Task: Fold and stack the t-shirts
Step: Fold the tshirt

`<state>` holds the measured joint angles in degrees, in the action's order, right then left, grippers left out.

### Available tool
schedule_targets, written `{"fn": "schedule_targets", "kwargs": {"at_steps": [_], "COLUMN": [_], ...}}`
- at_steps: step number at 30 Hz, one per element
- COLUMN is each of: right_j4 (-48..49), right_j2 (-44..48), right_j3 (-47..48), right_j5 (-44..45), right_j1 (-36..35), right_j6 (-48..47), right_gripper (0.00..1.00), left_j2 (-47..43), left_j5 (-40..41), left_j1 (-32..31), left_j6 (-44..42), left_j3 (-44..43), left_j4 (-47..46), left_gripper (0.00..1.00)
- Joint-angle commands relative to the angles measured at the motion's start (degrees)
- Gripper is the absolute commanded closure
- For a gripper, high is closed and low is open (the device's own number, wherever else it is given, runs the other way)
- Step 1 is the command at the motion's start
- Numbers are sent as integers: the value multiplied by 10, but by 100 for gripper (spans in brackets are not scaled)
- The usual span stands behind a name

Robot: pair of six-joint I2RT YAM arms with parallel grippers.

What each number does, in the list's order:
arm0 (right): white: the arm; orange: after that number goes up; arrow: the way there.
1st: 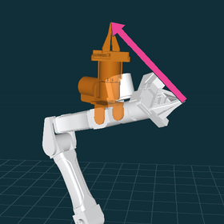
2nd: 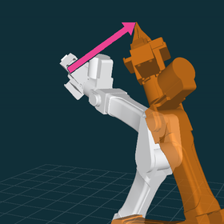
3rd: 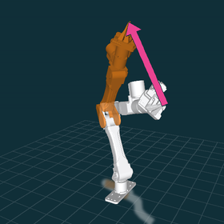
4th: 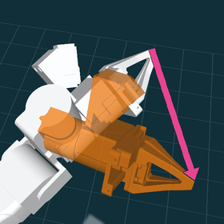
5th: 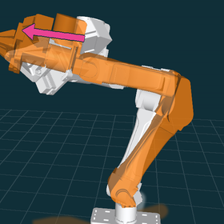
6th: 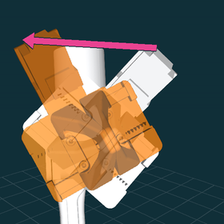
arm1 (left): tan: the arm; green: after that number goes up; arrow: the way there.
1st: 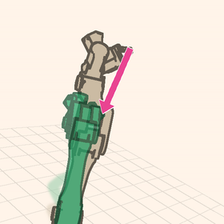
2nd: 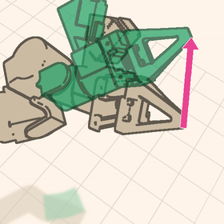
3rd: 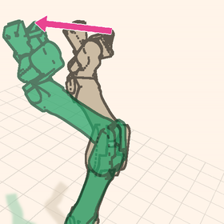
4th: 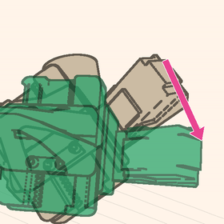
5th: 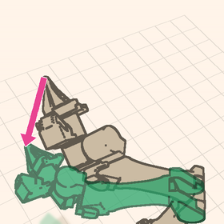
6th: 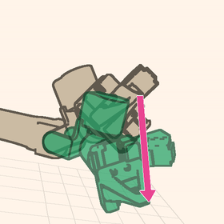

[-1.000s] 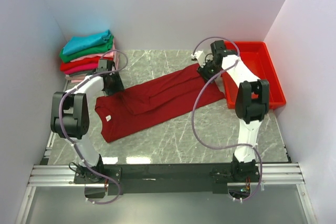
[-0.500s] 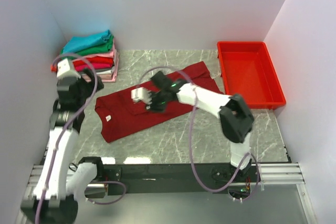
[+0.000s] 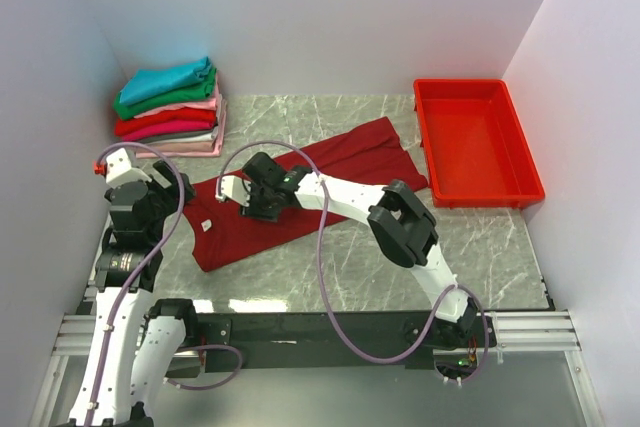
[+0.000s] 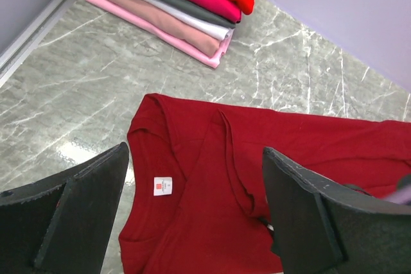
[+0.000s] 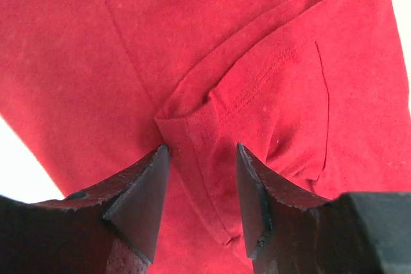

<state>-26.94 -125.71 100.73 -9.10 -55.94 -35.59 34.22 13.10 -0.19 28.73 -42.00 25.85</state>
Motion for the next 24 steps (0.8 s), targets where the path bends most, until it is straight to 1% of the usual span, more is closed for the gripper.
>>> {"fn": "schedule_targets", "kwargs": {"at_steps": [1, 3, 6, 7, 9, 10, 12, 13, 24], "right_j4": [13, 7, 7, 7, 10, 15, 22, 26, 66], "right_j2": [-18, -24, -28, -26, -18, -16, -4, -2, 13], "right_j3": [48, 60, 61, 61, 58, 55, 47, 45, 31], "right_j5": [23, 27, 29, 29, 31, 37, 45, 49, 86], "right_j1": [-12, -12, -12, -12, -11, -9, -2, 0, 69], "right_j6": [25, 25, 25, 26, 29, 32, 35, 39, 110], "right_gripper": [49, 51, 61, 72, 83, 92, 95, 100, 100], "left_j2": [-6, -10, -14, -15, -16, -16, -15, -15, -11], "left_j5": [7, 8, 4, 3, 3, 3, 0, 0, -1], "left_j1": [0, 0, 0, 0, 0, 0, 0, 0, 0], "left_j6": [0, 0, 0, 0, 1, 1, 1, 1, 2], "left_j3": [-3, -2, 0, 0, 0, 0, 0, 1, 2], "left_j4": [-16, -16, -17, -18, -17, -17, -17, -18, -18], "left_gripper": [11, 11, 11, 11, 11, 11, 11, 11, 12]}}
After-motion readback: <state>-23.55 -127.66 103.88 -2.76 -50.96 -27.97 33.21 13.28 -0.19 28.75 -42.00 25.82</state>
